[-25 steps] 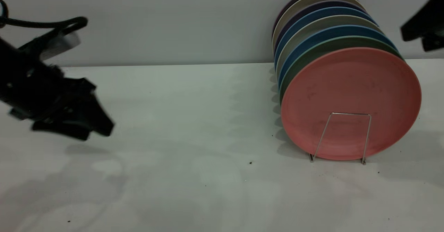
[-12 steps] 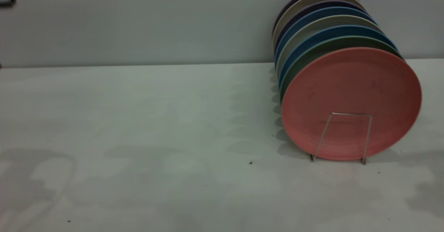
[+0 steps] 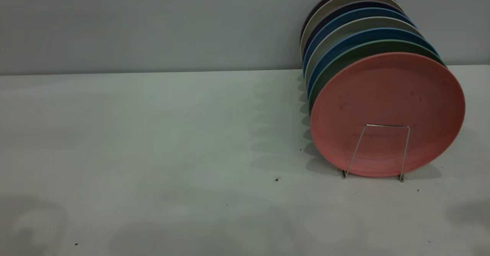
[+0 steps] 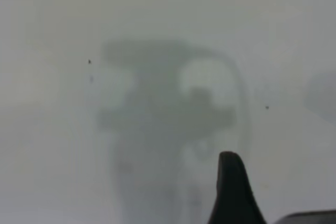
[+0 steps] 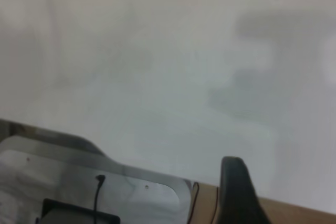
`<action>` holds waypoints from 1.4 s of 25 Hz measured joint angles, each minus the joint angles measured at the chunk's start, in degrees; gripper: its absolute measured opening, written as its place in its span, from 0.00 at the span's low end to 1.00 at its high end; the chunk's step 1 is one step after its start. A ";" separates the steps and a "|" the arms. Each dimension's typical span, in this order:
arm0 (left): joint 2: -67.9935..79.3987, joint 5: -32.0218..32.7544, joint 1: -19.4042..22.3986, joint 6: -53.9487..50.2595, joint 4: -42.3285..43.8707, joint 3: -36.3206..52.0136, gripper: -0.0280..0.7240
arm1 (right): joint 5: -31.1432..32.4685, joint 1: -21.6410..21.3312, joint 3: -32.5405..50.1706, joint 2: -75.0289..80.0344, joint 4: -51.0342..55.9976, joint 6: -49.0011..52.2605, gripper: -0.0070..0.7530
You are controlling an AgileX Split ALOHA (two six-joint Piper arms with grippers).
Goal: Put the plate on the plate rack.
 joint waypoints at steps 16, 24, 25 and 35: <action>-30.97 3.22 0.00 3.11 -5.21 16.01 0.72 | 9.33 0.00 12.99 -35.14 2.86 -1.47 0.63; -45.67 8.87 0.00 2.23 -5.18 21.58 0.72 | 9.29 0.00 18.98 -52.72 2.57 1.14 0.63; -47.25 9.74 0.00 2.18 -5.18 22.05 0.72 | 9.13 0.00 19.38 -54.45 2.57 1.43 0.63; -57.10 15.80 0.00 2.10 -2.92 22.51 0.72 | 7.01 4.70 22.61 -58.81 -2.79 1.68 0.63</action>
